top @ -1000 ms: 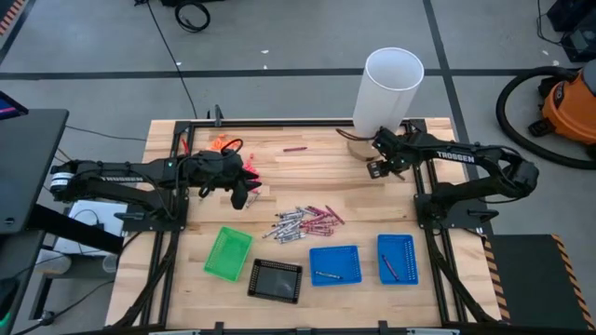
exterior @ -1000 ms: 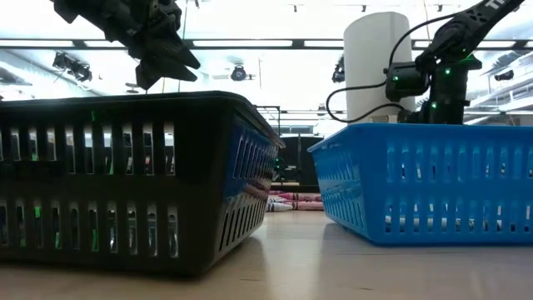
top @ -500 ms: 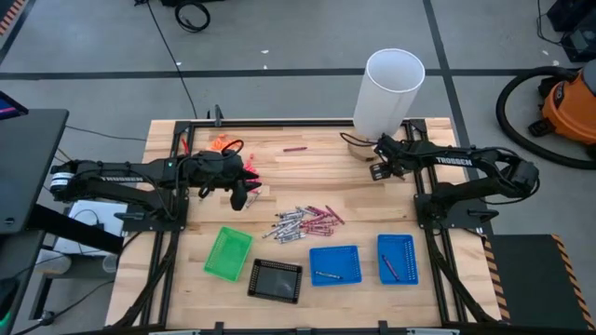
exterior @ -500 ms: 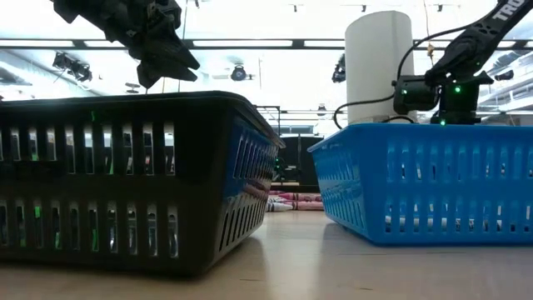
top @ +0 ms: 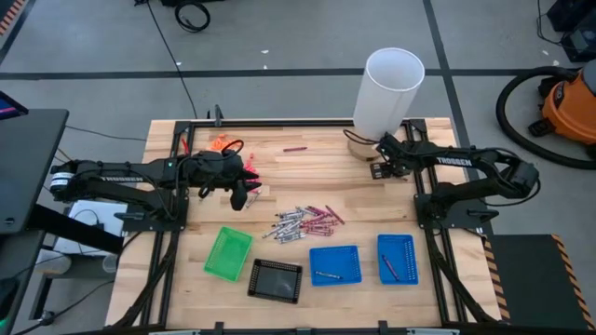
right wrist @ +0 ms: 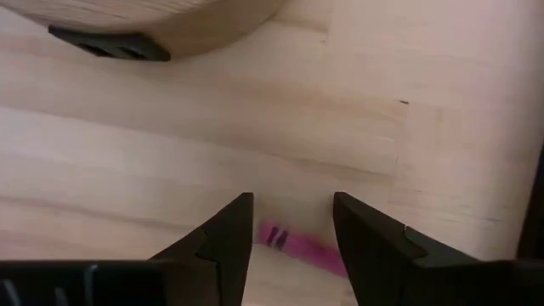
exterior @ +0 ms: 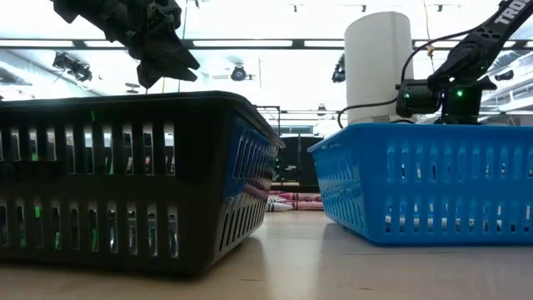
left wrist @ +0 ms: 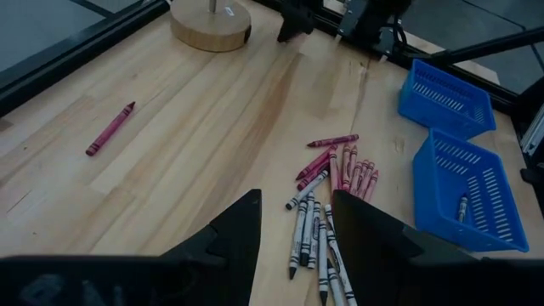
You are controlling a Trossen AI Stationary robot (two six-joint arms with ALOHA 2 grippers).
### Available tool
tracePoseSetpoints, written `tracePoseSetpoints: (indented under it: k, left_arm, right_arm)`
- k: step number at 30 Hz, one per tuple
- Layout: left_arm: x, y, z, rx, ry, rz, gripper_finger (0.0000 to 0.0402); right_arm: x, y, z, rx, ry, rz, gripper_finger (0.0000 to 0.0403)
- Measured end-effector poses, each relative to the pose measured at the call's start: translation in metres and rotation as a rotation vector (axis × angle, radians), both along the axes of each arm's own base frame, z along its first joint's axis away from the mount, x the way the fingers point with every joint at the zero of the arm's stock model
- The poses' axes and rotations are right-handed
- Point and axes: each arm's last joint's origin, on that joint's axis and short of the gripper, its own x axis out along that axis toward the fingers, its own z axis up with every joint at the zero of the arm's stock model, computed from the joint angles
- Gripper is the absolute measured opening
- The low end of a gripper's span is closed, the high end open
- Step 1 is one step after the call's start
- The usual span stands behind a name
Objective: Sort crayons
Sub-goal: Put the red crayon into the right blue basket
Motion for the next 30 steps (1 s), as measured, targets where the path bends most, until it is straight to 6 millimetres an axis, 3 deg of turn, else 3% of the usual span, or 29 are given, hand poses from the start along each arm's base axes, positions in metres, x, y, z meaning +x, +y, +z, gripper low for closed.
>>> tracePoseSetpoints:
  k: [10, 18, 24, 30]
  left_arm:
    - [0.0, 0.0, 0.0, -0.009, -0.002, 0.004, 0.0155]
    - [0.0, 0.0, 0.0, -0.022, -0.005, 0.005, 0.0155]
    - [0.0, -0.001, 0.0, -0.03, -0.007, 0.005, 0.0155]
    - [0.0, -0.001, 0.0, -0.028, -0.007, 0.004, 0.0155]
  right_arm:
    - [0.016, 0.015, 0.001, 0.034, -0.061, 0.128, 0.015]
    - [0.042, 0.027, 0.023, 0.064, -0.148, 0.253, 0.0148]
    - [0.043, 0.036, 0.046, 0.141, 0.066, 0.365, 0.0148]
    - [0.056, 0.038, 0.045, 0.297, 0.271, 0.515, 0.0148]
